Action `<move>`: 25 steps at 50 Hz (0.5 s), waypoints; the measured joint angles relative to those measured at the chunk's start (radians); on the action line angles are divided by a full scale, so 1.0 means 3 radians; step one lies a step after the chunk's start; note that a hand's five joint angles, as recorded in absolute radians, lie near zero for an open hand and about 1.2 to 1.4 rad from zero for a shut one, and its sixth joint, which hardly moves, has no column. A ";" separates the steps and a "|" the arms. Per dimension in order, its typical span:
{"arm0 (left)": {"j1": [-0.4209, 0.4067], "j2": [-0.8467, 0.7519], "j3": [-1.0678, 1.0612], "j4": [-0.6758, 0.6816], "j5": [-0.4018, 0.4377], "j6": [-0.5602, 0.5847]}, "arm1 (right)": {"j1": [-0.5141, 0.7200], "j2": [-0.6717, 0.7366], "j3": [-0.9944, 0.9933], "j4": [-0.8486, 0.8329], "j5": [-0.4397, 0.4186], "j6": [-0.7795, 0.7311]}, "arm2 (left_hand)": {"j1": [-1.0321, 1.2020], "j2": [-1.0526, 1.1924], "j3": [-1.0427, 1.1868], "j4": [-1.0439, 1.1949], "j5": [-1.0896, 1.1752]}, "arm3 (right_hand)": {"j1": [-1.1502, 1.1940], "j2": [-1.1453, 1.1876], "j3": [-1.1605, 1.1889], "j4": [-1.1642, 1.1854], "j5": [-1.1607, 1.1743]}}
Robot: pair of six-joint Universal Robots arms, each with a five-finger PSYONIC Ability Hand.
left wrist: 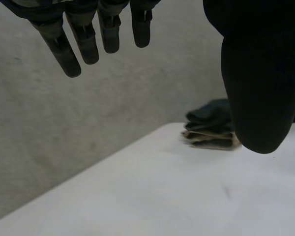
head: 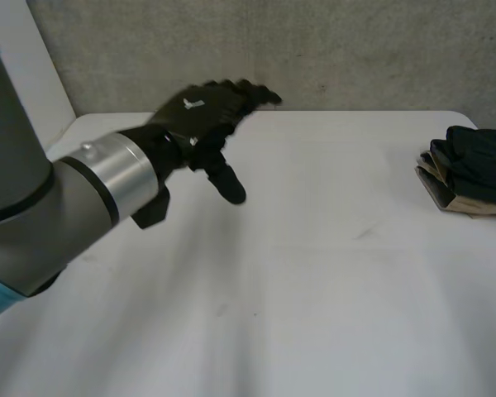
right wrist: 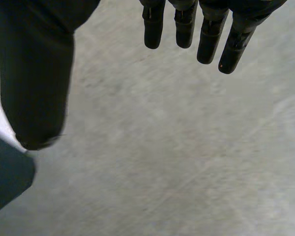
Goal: Fold the laundry.
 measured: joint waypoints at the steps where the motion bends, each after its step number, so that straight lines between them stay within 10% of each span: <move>1: 0.0033 0.0043 -0.0003 0.0052 -0.0077 -0.0023 | 0.0160 -0.0084 -0.0008 0.0028 0.0095 0.0017 | 0.0000 0.0000 0.0000 0.0000 0.0000 | 0.0000 0.0000 0.0000 0.0000 0.0000; 14: 0.0318 0.0310 -0.0127 0.0404 -0.0653 -0.0057 | 0.1857 -0.0821 0.0784 0.0194 0.0283 0.0784 | 0.0000 0.0000 0.0000 0.0000 0.0000 | 0.0000 0.0000 0.0000 0.0000 0.0000; 25: 0.0382 0.0296 -0.0298 0.0394 -0.0690 -0.0043 | 0.2313 -0.1056 0.1758 -0.0174 0.0450 0.1260 | 0.0000 0.0000 0.0000 0.0000 0.0000 | 0.0000 0.0000 0.0000 0.0000 0.0000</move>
